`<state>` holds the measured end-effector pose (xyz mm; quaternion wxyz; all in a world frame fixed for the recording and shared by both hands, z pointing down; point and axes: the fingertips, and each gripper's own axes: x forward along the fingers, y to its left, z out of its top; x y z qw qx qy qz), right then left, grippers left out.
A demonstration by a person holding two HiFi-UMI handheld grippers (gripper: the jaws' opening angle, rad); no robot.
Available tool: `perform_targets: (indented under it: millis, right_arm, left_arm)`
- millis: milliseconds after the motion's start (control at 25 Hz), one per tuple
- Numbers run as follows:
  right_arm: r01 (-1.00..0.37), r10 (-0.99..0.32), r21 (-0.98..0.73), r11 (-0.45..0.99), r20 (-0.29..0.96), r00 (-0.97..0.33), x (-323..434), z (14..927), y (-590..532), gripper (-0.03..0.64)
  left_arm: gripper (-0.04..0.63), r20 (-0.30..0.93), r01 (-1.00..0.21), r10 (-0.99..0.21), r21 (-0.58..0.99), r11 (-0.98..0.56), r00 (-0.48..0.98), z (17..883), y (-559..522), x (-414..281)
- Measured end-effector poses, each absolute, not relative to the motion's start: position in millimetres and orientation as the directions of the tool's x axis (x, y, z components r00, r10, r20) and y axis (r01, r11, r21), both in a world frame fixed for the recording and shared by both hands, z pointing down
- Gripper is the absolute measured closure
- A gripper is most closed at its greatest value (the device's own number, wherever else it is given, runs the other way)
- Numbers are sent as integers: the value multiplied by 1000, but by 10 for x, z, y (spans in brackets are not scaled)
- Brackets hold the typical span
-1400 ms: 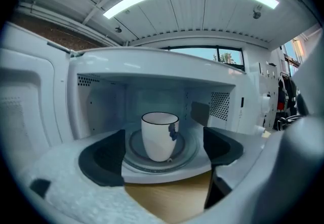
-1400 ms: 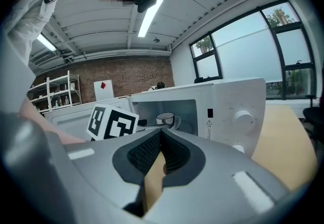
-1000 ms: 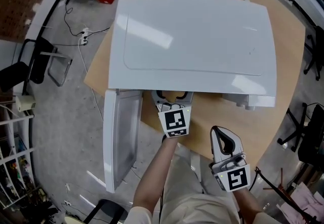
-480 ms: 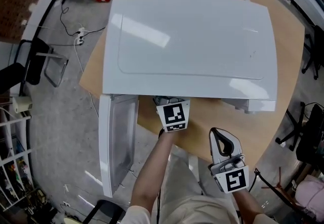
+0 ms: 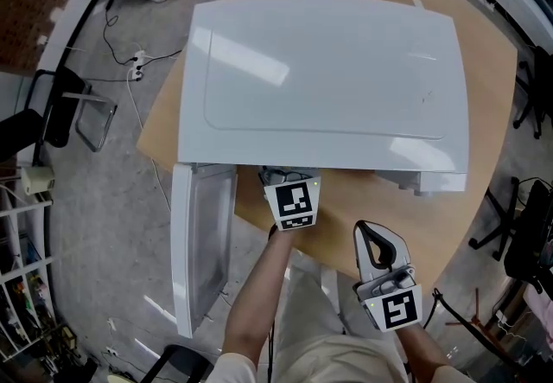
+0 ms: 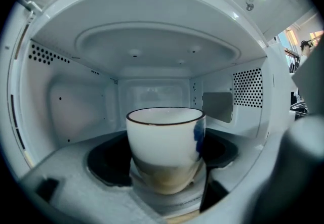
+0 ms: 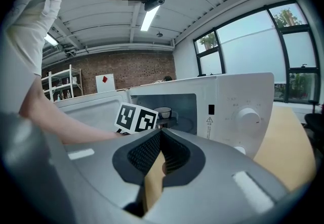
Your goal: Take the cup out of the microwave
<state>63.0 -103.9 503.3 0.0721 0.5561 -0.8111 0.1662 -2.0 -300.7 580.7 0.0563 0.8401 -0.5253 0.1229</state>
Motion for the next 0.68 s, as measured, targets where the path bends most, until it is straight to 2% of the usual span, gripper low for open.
perform_targets:
  millis: [400, 680]
  right_arm:
    - [-916, -867, -161, 368, 298, -401, 587, 4979, -976, 612]
    - [-913, -867, -163, 374, 287, -407, 474, 4785, -860, 612]
  left_arm:
    - [206, 263, -892, -868, -53, -449, 422, 5604, -2696, -120]
    - [206, 308, -882, -847, -50, -469, 433, 5399, -2052, -262]
